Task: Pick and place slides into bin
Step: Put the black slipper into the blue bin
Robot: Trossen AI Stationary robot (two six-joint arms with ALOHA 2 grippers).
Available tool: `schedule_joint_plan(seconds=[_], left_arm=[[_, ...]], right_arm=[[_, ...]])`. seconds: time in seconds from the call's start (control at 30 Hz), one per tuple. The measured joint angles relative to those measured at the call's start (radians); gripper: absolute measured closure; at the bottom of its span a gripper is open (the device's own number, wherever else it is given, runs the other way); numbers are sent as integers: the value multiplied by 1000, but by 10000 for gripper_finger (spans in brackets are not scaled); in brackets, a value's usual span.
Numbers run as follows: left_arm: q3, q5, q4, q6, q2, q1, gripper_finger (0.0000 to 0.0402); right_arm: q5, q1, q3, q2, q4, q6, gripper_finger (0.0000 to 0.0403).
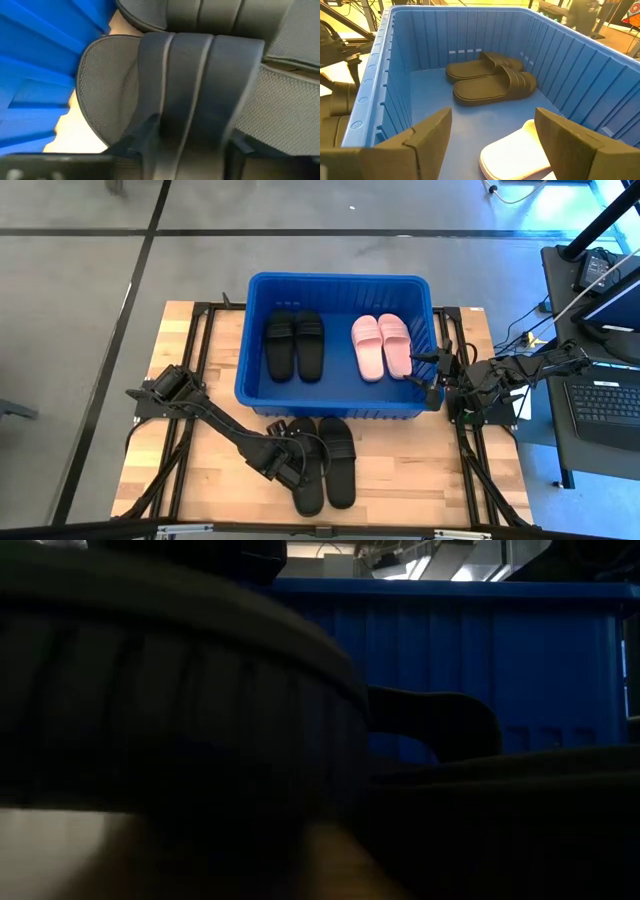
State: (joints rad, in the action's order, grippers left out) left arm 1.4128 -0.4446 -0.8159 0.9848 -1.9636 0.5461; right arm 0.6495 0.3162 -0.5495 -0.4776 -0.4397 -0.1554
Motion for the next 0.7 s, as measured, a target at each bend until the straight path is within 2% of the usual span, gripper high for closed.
schedule_joint_plan(seconds=[0.23, 0.43, 0.6, 0.7], left_arm=[[62, 17, -36, -32, -2, 5, 385], [253, 75, -198, -60, -2, 6, 391], [487, 147, -349, -123, -2, 6, 393], [636, 147, -432, -164, -2, 6, 395]], right_arm=[[0, 0, 0, 0, 0, 1, 118], [0, 0, 0, 0, 0, 2, 118], [0, 0, 0, 0, -1, 4, 118], [0, 0, 0, 0, 0, 6, 118]])
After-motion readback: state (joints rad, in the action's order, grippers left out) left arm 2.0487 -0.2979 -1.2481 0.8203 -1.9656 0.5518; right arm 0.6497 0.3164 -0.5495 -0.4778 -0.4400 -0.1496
